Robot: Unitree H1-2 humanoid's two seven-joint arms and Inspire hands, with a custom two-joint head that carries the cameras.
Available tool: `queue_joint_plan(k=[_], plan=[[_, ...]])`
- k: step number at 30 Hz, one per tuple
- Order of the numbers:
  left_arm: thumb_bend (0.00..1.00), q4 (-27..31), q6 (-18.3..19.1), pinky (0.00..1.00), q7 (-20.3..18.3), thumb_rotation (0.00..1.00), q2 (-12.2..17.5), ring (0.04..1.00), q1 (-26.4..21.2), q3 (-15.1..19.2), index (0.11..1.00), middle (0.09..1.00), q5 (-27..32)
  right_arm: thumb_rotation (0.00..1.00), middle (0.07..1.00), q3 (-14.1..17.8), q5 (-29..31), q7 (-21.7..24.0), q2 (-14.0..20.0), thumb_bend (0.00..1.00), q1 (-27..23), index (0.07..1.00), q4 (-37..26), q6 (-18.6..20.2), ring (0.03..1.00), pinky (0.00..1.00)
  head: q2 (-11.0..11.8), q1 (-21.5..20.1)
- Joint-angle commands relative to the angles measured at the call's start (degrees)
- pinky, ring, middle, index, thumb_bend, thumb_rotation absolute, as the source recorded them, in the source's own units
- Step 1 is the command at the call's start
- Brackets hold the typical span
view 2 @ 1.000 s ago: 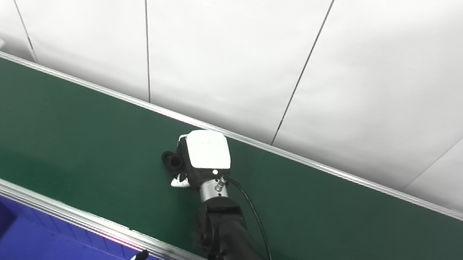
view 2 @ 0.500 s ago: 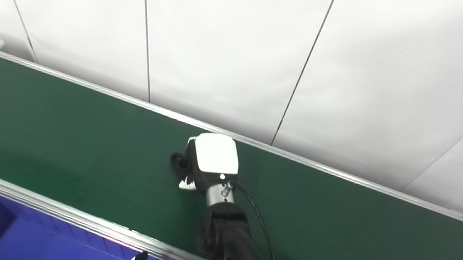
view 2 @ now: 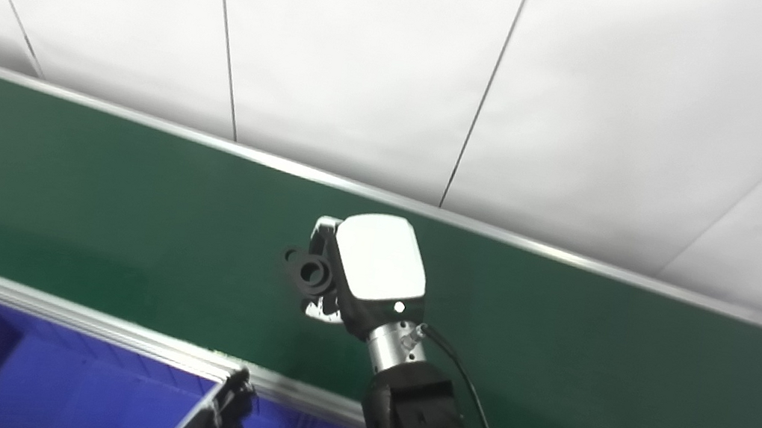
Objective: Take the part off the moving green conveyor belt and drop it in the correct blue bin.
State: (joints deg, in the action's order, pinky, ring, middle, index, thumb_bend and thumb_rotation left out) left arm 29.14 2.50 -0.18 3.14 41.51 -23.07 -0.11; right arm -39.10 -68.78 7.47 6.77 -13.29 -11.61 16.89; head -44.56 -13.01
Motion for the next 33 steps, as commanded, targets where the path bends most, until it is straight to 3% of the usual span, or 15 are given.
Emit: queue_joint_plan(k=[1,8,14,17,21,27,33], plan=[[0.63,2.0,0.0,1.0,-1.3,1.0,0.8,1.0,-0.2,1.0,1.0,1.0,1.9,0.0,0.467,1.3,-2.3,2.2,-0.2,0.53,1.3,0.483,-4.3,0.6,0.184,0.12,-0.6,-0.9],[0.67,4.2,4.1,1.0,-2.9,1.0,2.9,1.0,-1.3,3.9,1.0,1.0,4.3,0.0,0.47,4.0,-9.3,12.6,1.6,0.53,13.6,0.483,-19.1,-1.5,0.19,0.13,-3.2,-4.7],[0.66,6.2,6.2,1.0,-3.7,1.0,3.8,1.0,-1.8,5.6,1.0,1.0,5.1,0.0,0.47,5.8,-16.4,20.6,-0.3,0.53,24.2,0.484,-27.4,-3.5,0.194,0.12,-5.5,-8.1],[0.66,7.2,7.0,1.0,-3.9,1.0,3.9,1.0,-1.7,6.0,1.0,1.0,5.3,0.0,0.47,6.5,-17.7,22.3,-1.4,0.53,29.1,0.484,-29.7,-5.0,0.185,0.12,-6.7,-9.3],[0.66,8.6,8.5,1.0,-4.0,1.0,4.2,1.0,-1.7,6.3,1.0,1.0,5.1,0.0,0.47,7.9,-18.5,19.5,-2.2,0.53,34.9,0.484,-29.3,-6.1,0.18,0.11,-7.5,-10.1],[0.66,10.1,10.1,1.0,-4.4,1.0,4.6,1.0,-2.0,6.4,1.0,1.0,5.1,0.0,0.469,9.3,-19.5,16.9,-2.5,0.53,37.4,0.484,-24.6,-7.6,0.16,0.1,-8.2,-10.8],[0.64,10.4,10.1,1.0,-4.2,1.0,4.1,1.0,-1.8,6.4,1.0,1.0,5.1,0.0,0.47,10.0,-23.4,20.6,-2.3,0.53,37.4,0.488,-17.9,-7.5,0.188,0.12,-8.3,-10.2]])
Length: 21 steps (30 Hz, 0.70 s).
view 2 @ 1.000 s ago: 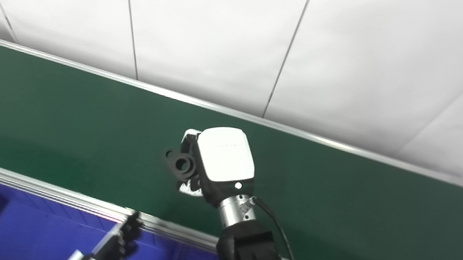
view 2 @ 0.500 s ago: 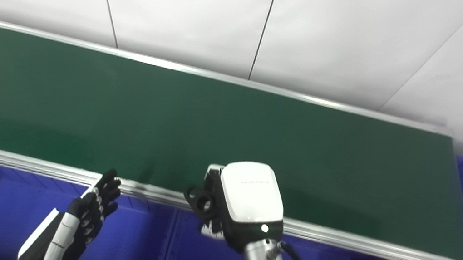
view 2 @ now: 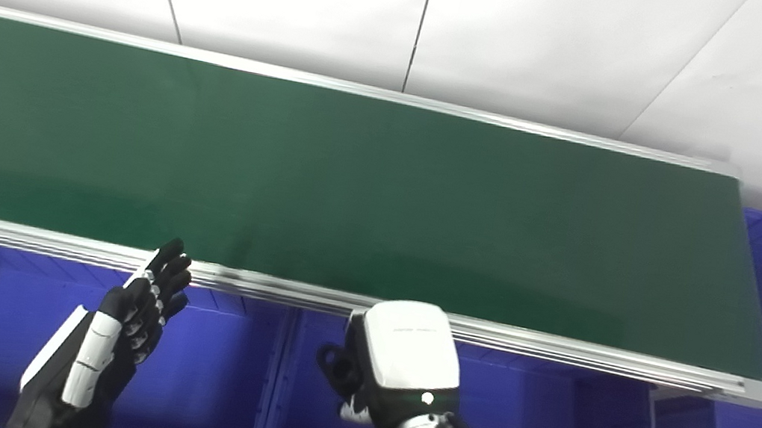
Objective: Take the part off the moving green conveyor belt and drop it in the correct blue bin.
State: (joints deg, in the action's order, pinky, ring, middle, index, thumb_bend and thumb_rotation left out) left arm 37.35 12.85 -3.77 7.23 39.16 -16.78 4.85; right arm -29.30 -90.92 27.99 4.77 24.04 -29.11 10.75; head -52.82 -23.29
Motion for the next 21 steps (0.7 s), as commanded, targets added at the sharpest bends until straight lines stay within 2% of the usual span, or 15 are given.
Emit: queue_joint_plan(k=[1,2,3,5,6,9,10,12,15,18,20,21], plan=[[0.64,2.4,-0.1,1.0,-0.6,1.0,-0.1,1.0,0.7,0.1,1.0,1.0,0.0,0.0,0.47,0.1,-2.5,0.6,-0.3,0.53,-0.1,0.489,0.2,-1.6,0.195,0.12,0.2,0.1],[0.64,2.6,0.0,1.0,-0.5,1.0,-0.1,1.0,0.7,0.0,1.0,1.0,0.0,0.24,0.499,-0.1,-3.9,0.9,-0.3,0.74,-0.1,0.579,0.6,-1.8,0.263,0.19,0.2,0.1],[0.64,2.7,0.1,1.0,-0.5,1.0,-0.2,1.0,0.7,0.0,1.0,1.0,-0.1,0.38,0.541,-0.3,-5.6,1.3,-0.3,0.86,-0.2,0.633,0.9,-1.9,0.301,0.23,0.2,0.1],[0.63,2.8,0.2,1.0,-0.5,1.0,-0.2,1.0,0.8,0.0,1.0,1.0,-0.1,0.53,0.589,-0.6,-7.7,2.4,-0.6,0.97,0.0,0.696,0.9,-2.2,0.338,0.26,0.3,0.4],[0.63,2.9,0.2,1.0,-0.6,1.0,-0.1,1.0,0.9,0.0,1.0,1.0,-0.1,0.54,0.591,-0.8,-8.2,2.9,-0.7,0.98,0.1,0.701,0.8,-2.5,0.339,0.26,0.3,0.4],[0.64,2.7,0.0,1.0,-0.6,1.0,-0.1,1.0,0.8,0.1,1.0,1.0,0.2,0.66,0.6,-1.3,-9.0,4.3,-1.0,1.0,0.5,0.765,0.1,-3.3,0.333,0.24,0.4,0.4],[0.64,2.8,0.1,1.0,-0.6,1.0,-0.1,1.0,0.8,0.1,1.0,1.0,0.1,0.68,0.601,-1.4,-8.2,4.4,-1.2,1.0,0.9,0.772,-0.4,-3.4,0.333,0.24,0.4,0.4],[0.65,2.8,0.3,1.0,-0.6,1.0,-0.1,1.0,0.8,0.1,1.0,1.0,-0.3,0.75,0.734,-1.4,-6.8,4.0,-1.4,1.0,1.4,0.81,-1.3,-3.4,0.498,0.35,0.4,0.4],[0.64,2.5,-0.4,1.0,-0.6,1.0,0.0,1.0,1.1,0.0,1.0,1.0,-0.6,0.73,0.759,-0.9,-0.6,-2.1,-2.1,1.0,2.6,0.793,-5.1,-3.1,0.564,0.4,0.7,1.6],[0.64,2.4,-1.0,1.0,-0.7,1.0,0.1,1.0,1.3,0.0,1.0,1.0,-0.6,0.75,0.751,-0.3,7.3,-7.7,-4.1,1.0,4.9,0.789,-10.2,-2.8,0.571,0.41,0.9,1.8],[0.64,2.4,-1.4,1.0,-0.8,1.0,0.2,1.0,1.3,0.0,1.0,1.0,-0.5,0.87,0.741,-0.4,14.7,-10.6,-6.2,1.0,8.0,0.784,-14.2,-2.4,0.575,0.43,0.7,2.1],[0.65,2.5,-1.5,1.0,-0.9,1.0,0.3,1.0,1.3,0.0,1.0,1.0,-0.5,0.94,0.741,-0.6,17.9,-11.8,-7.1,0.95,9.6,0.779,-15.8,-2.3,0.59,0.45,0.7,2.1]])
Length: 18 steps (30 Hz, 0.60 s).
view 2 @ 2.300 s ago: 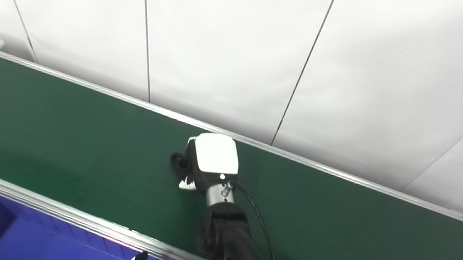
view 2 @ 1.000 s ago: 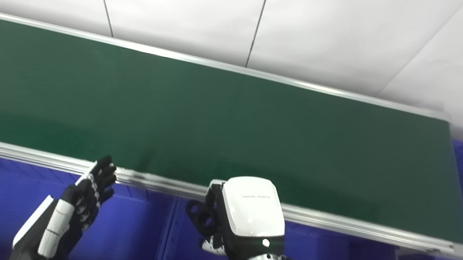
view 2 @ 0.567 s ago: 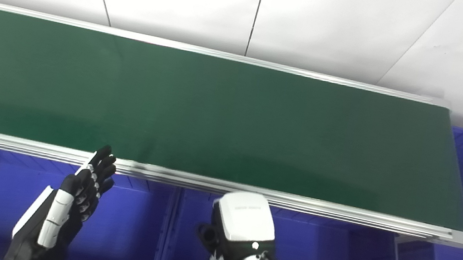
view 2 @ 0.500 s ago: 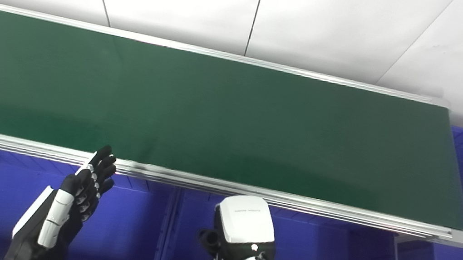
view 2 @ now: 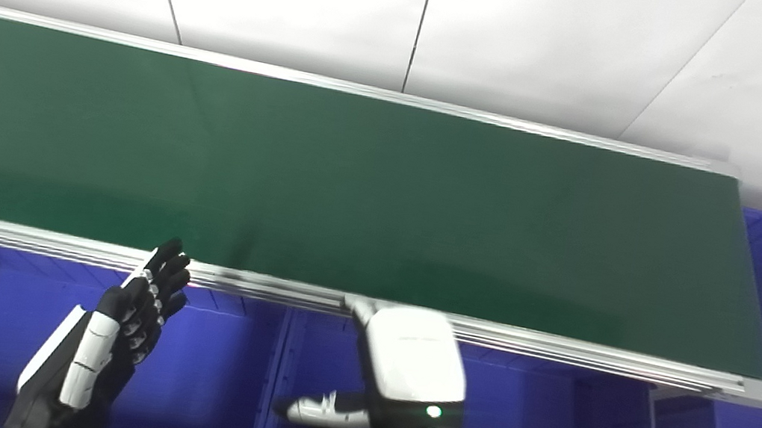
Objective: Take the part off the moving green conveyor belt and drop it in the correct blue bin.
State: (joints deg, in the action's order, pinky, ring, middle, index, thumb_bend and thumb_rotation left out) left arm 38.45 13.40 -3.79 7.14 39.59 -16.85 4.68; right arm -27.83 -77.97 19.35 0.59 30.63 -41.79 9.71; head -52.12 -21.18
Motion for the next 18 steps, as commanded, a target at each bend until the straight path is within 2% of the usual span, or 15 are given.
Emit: queue_joint_plan(k=[1,2,4,5,6,9,11,14,18], plan=[[0.65,1.4,-2.5,1.0,-1.1,1.0,0.6,1.0,0.9,0.0,1.0,1.0,-0.4,0.95,0.743,-2.6,10.9,-5.5,-4.1,0.91,5.6,0.776,-4.8,-1.3,0.597,0.46,-0.3,0.1],[0.68,1.4,-3.0,1.0,-1.2,1.0,0.9,1.0,0.9,0.1,1.0,1.0,-0.5,0.94,0.755,-3.1,18.0,-8.3,-5.2,0.85,8.4,0.774,-5.9,-1.8,0.632,0.5,-0.5,0.0],[0.7,1.3,-4.1,1.0,-1.6,1.0,1.4,1.0,0.8,0.1,1.0,1.0,-0.9,0.91,0.766,-4.3,32.3,-14.0,-7.4,0.84,14.6,0.772,-6.5,-3.0,0.668,0.55,-0.7,0.1],[0.71,1.2,-4.5,1.0,-1.7,1.0,1.5,1.0,0.7,0.2,1.0,1.0,-0.9,0.9,0.776,-4.8,36.2,-15.6,-8.1,0.84,16.5,0.77,-6.4,-3.4,0.705,0.6,-0.9,0.1],[0.72,1.0,-5.3,1.0,-1.8,1.0,1.7,1.0,0.6,0.2,1.0,1.0,-0.9,0.89,0.779,-6.0,42.5,-19.0,-9.2,0.84,20.5,0.77,-5.1,-5.6,0.717,0.62,-1.1,0.3],[0.75,0.6,-6.8,1.0,-2.0,1.0,1.9,1.0,0.3,0.2,1.0,1.0,-1.0,0.95,0.825,-8.1,53.4,-26.0,-10.1,0.77,26.9,0.826,-0.5,-12.1,0.802,0.76,-1.4,0.7],[0.77,0.5,-7.3,1.0,-2.1,1.0,2.1,1.0,0.2,0.3,1.0,1.0,-1.1,0.99,0.872,-8.1,54.8,-29.0,-9.6,0.74,27.4,0.871,3.0,-16.1,0.863,0.85,-1.5,0.9],[0.77,-0.4,-9.1,1.0,-2.0,1.0,2.2,1.0,0.3,0.6,1.0,1.0,-1.3,1.0,0.907,-6.6,53.9,-32.9,-8.1,0.73,25.4,0.899,9.0,-21.6,0.906,0.89,-1.5,0.9],[0.79,-1.2,-11.9,1.0,-2.0,1.0,2.3,1.0,0.2,0.8,1.0,1.0,-2.0,1.0,0.931,-5.1,55.3,-35.1,-7.8,0.76,22.8,0.935,13.7,-24.9,0.923,0.91,-1.8,0.7]])
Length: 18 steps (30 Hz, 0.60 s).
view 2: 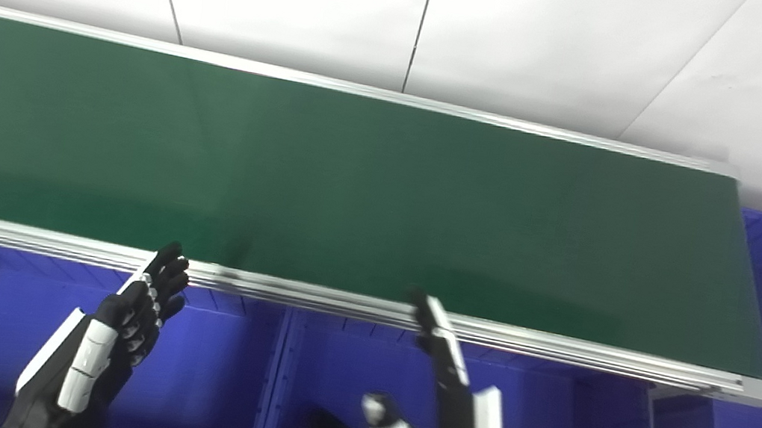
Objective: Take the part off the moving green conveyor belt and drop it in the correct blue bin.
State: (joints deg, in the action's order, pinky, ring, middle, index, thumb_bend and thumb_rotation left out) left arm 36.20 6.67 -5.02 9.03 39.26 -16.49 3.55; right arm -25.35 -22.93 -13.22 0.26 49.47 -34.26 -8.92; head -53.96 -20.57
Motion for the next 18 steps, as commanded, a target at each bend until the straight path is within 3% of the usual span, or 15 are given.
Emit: queue_joint_plan(k=[1,5,10,18], plan=[[0.79,0.8,-6.4,1.0,-0.7,1.0,0.3,1.0,0.5,0.5,1.0,1.0,-1.6,1.0,0.932,-7.4,0.5,-2.7,-7.4,0.76,3.3,0.937,7.1,-6.6,0.924,0.91,-0.2,-0.3],[0.8,0.2,-9.3,1.0,-1.0,1.0,0.4,1.0,0.4,0.8,1.0,1.0,-2.3,1.0,0.95,-7.5,1.6,-2.4,-7.2,0.79,1.5,0.957,9.1,-7.1,0.944,0.93,-0.6,-2.3],[0.8,-0.1,-10.3,1.0,-2.5,1.0,1.5,1.0,0.1,1.0,1.0,1.0,-0.4,1.0,0.941,-7.7,2.8,-1.9,-7.7,0.84,0.6,0.945,10.4,-6.8,0.935,0.91,-0.6,-4.3],[0.78,-1.0,-12.5,1.0,-3.7,1.0,1.5,1.0,-0.2,1.1,1.0,1.0,-0.4,1.0,0.964,-7.7,4.8,-1.9,-8.3,0.85,0.0,1.0,11.2,-6.5,0.935,0.94,-0.9,-3.6]])
